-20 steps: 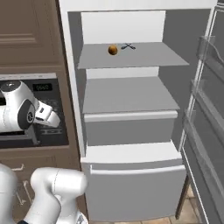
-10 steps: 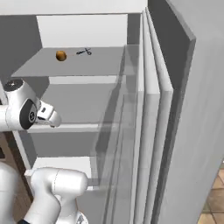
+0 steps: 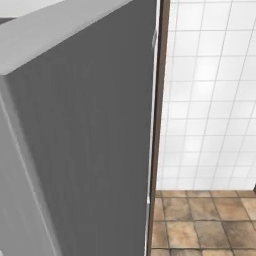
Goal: Pick the kiwi and mango from the fridge and place them on the plate next to the blender to make a fruit smoothie.
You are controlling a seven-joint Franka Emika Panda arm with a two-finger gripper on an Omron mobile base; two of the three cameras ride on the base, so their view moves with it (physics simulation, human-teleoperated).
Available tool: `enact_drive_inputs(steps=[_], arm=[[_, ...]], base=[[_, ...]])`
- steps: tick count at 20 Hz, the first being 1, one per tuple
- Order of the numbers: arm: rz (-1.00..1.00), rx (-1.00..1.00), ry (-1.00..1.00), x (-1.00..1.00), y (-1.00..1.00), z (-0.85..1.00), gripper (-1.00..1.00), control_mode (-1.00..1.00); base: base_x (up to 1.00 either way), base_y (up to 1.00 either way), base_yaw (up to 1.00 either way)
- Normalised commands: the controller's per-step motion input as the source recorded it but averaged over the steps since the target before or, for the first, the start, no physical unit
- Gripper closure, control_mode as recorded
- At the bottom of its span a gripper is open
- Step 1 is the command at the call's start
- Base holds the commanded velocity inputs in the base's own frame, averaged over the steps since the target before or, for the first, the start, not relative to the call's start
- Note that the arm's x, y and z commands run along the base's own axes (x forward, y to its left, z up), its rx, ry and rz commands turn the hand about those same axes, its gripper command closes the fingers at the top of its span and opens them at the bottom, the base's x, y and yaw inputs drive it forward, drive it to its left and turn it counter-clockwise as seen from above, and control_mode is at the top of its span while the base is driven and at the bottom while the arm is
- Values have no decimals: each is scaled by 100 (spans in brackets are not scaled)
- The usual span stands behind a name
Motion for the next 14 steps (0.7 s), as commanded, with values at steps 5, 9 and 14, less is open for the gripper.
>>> enact_drive_inputs(steps=[5,9,14], arm=[[0,0,0,0,0,0,-100,100],[0,0,0,0,0,0,-100,100],[3,0,-20,-5,0,54,-100,-100]], base=[[4,33,5],[0,5,0],[0,0,0]])
